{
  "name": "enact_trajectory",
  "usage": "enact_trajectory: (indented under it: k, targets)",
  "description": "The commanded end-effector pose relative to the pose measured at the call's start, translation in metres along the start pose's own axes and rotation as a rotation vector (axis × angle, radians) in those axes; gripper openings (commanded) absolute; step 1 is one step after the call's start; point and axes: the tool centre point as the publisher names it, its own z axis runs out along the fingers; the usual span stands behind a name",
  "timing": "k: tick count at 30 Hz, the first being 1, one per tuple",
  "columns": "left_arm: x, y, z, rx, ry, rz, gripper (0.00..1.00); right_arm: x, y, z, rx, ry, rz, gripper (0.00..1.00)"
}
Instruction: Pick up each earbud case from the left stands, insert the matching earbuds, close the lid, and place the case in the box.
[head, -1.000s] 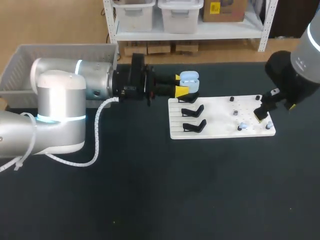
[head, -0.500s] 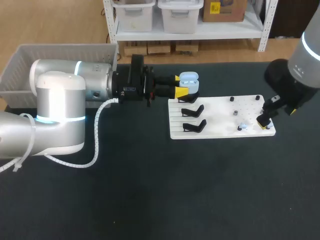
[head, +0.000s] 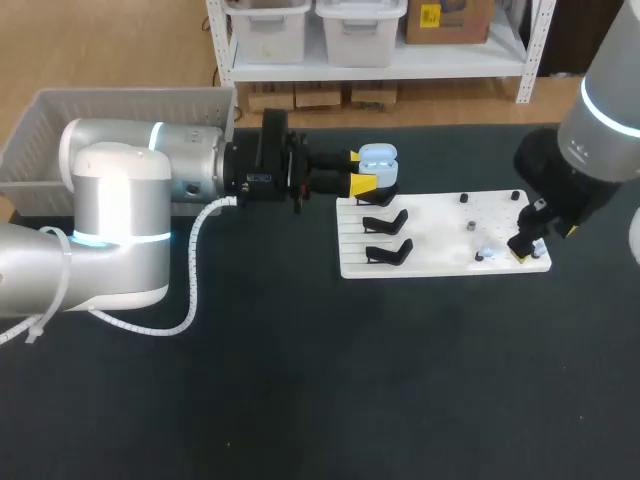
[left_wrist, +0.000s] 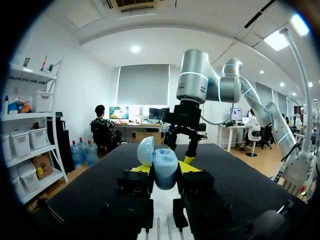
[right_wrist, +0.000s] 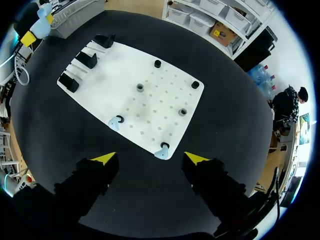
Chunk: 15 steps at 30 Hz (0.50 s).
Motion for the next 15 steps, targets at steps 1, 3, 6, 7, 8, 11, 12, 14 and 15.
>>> enact_trajectory:
  k: [1,3,6,7,8,11,12,14,15]
  targets:
    - [0.0008,-0.0019,0.0002,-0.007,-0.003,0.003,0.0,-0.0032,-0.0005,0.0031,0.022,-0.003,0.013,0.67]
    - [0.0008,-0.0019,0.0002,-0.007,-0.003,0.003,0.0,-0.0036,-0.0029,0.0039,0.034,-0.007,0.019,0.53]
    - [0.0008,-0.0019,0.0002,-0.007,-0.003,0.003,0.0,-0.0024,-0.0052,0.0053,0.04,-0.006,0.031,0.46]
    - [0.0008,-0.0019,0.0002,-0.007,-0.003,0.003,0.0,-0.0017,-0.0054,0.0059,0.042,-0.004,0.032,0.46]
    - [0.0008,-0.0019,0.0002,-0.007,-0.003,0.003,0.0,-0.0011,-0.0057,0.0067,0.044,-0.003,0.033,0.46]
    - [0.0008,-0.0019,0.0002,-0.007,-0.003,0.003,0.0,0.0,-0.0062,0.008,0.048,0.001,0.037,0.46]
    - [0.0008,-0.0019,0.0002,-0.007,-0.003,0.003,0.0,0.0003,-0.0062,0.0082,0.051,0.003,0.039,0.46]
    - [0.0008,-0.0019,0.0002,-0.007,-0.003,0.003,0.0,0.0011,-0.0064,0.0086,0.055,0.006,0.044,0.46]
    - [0.0008,-0.0019,0.0002,-0.007,-0.003,0.003,0.0,0.0014,-0.0065,0.0089,0.056,0.007,0.046,0.46]
